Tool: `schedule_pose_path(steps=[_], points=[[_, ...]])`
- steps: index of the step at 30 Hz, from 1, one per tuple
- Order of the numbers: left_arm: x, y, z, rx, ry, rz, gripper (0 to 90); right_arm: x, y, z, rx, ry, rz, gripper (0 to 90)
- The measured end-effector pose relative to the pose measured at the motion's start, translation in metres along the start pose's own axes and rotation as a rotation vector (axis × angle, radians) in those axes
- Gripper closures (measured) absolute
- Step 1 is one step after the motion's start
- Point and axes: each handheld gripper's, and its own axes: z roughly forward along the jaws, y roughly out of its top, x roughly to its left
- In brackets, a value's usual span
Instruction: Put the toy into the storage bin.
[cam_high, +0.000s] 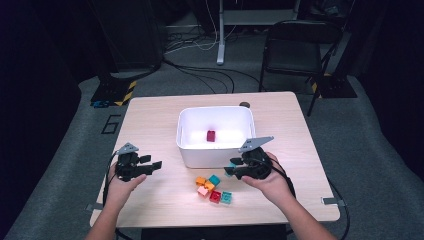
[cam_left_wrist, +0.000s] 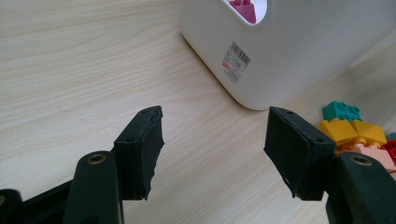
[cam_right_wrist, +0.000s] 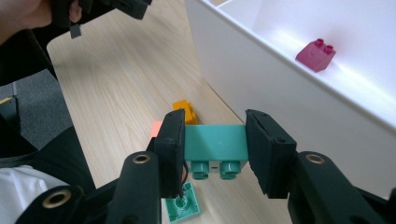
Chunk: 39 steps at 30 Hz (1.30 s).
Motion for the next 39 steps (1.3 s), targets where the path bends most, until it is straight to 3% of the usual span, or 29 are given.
schedule_pose_path(steps=[17,31,39], points=[[0.000,0.000,0.000,0.000,0.001,0.000,36.3,0.000,0.044,-0.024,-0.038,-0.002,-0.032,58.6],[0.001,0.000,0.000,-0.002,0.002,-0.004,36.2,-0.008,0.078,-0.028,-0.049,-0.017,-0.038,58.6],[0.001,0.000,0.000,0.001,-0.001,-0.006,36.3,-0.019,0.095,-0.020,-0.060,-0.033,-0.047,58.6]])
